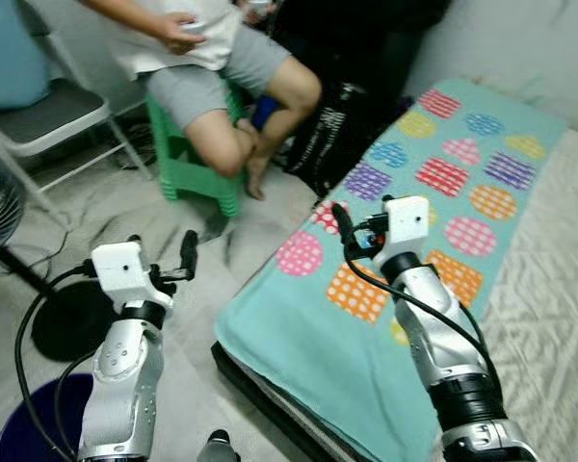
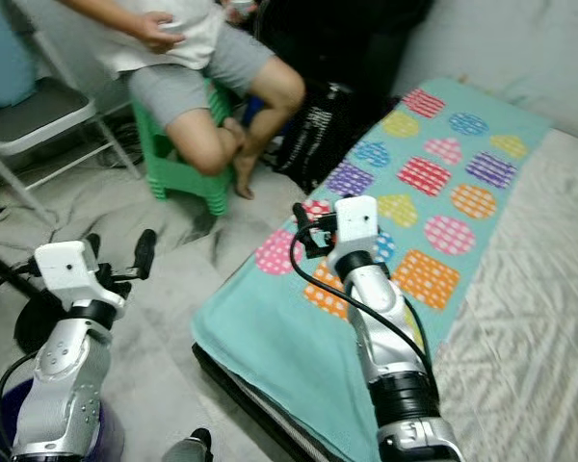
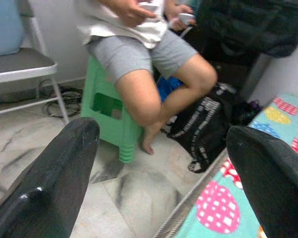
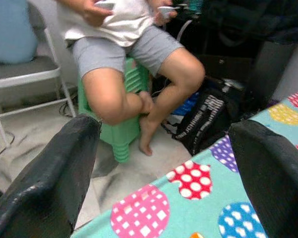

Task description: Clean up the room

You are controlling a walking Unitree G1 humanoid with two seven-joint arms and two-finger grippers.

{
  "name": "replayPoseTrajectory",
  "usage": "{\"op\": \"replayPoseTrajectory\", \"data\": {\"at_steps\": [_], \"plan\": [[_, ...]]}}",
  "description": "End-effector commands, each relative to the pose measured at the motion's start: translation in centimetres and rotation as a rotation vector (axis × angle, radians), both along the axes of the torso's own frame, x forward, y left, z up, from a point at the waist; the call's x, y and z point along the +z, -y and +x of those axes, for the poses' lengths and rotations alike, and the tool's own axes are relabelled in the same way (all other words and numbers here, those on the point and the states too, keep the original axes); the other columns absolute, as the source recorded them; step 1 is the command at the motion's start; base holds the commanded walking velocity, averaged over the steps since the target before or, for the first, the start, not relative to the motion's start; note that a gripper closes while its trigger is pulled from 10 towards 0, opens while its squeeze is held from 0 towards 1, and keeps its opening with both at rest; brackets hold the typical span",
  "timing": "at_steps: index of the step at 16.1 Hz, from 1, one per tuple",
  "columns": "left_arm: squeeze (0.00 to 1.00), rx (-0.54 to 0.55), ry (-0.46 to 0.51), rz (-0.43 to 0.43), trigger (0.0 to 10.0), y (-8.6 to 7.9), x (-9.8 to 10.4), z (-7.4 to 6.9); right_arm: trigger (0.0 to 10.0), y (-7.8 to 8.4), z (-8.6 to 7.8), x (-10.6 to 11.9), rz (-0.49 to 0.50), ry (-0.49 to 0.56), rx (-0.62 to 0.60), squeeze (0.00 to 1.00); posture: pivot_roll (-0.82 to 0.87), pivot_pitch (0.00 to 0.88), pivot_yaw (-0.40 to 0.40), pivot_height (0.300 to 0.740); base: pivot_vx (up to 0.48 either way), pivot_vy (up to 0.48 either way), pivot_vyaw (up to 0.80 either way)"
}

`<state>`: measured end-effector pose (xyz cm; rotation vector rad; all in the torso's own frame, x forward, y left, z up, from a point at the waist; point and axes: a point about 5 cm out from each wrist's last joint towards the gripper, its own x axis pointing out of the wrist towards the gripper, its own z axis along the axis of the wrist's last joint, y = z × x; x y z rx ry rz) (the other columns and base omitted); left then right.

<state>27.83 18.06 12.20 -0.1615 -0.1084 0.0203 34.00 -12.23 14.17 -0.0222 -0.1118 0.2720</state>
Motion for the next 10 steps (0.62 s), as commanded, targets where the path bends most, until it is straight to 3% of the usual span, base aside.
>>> {"op": "replayPoseTrajectory", "data": {"at_steps": [1, 10], "plan": [[0.0, 0.017, -0.013, 0.007, 10.0, -0.37, -0.27, -0.01, 10.0, -0.52, 0.06, 0.37, 0.001, 0.008, 0.02, 0.0, 0.12, 0.137, -0.078, 0.74, 0.0, 0.0, 0.79], [0.0, 0.015, -0.014, -0.003, 10.0, 0.0, -0.39, -0.13, 10.0, -0.63, 0.17, 0.48, 0.001, 0.007, 0.027, 0.0, 0.12, 0.147, -0.083, 0.74, 0.0, 0.0, 0.79]]}}
